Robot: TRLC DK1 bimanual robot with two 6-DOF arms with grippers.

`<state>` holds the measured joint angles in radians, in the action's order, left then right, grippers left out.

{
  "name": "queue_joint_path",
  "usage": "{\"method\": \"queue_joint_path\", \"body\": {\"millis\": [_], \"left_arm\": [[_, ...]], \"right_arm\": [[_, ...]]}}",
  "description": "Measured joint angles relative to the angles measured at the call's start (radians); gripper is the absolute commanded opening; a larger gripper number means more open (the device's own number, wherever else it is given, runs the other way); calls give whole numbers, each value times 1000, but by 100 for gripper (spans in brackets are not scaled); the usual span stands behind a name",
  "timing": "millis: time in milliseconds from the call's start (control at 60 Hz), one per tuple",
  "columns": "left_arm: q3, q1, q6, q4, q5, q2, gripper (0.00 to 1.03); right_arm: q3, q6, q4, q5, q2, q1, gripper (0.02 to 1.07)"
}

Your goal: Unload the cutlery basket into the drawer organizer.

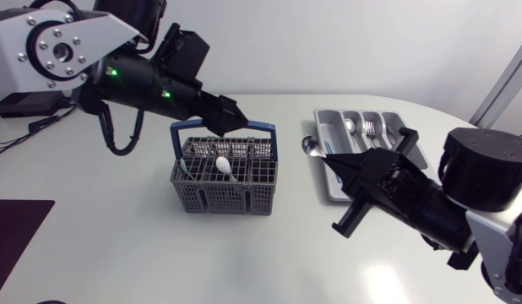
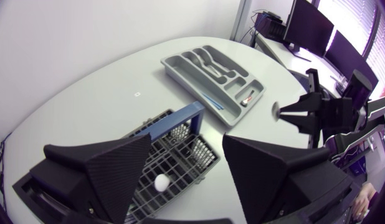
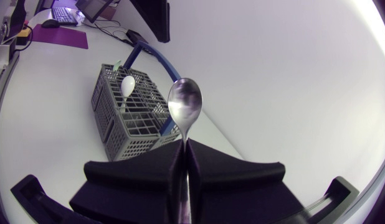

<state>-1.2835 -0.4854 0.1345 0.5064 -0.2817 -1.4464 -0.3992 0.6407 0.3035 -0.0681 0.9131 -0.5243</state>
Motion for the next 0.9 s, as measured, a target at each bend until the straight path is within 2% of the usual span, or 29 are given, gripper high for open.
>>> {"method": "queue_joint_path", "body": {"millis": [267,450,567,617,700,900], "left_arm": [[0,52,108,150,-2,0,86],[0,108,129,196,-25,-2,82],[19,109,120,196,-28,-3,82],[33,105,109,196,-29,-3,77],[64,95,80,189,-28,-4,77],[188,51,-2,40,-23,-4,77]], "right_arm": [[33,89,-126,-262,-77,283,8],[35,193,-215,-427,-81,455,8],[34,245,-249,-493,-69,536,8],[32,259,-255,-513,-54,566,8],[29,274,-258,-534,-29,603,8],[19,302,-259,-561,-2,652,8]]}}
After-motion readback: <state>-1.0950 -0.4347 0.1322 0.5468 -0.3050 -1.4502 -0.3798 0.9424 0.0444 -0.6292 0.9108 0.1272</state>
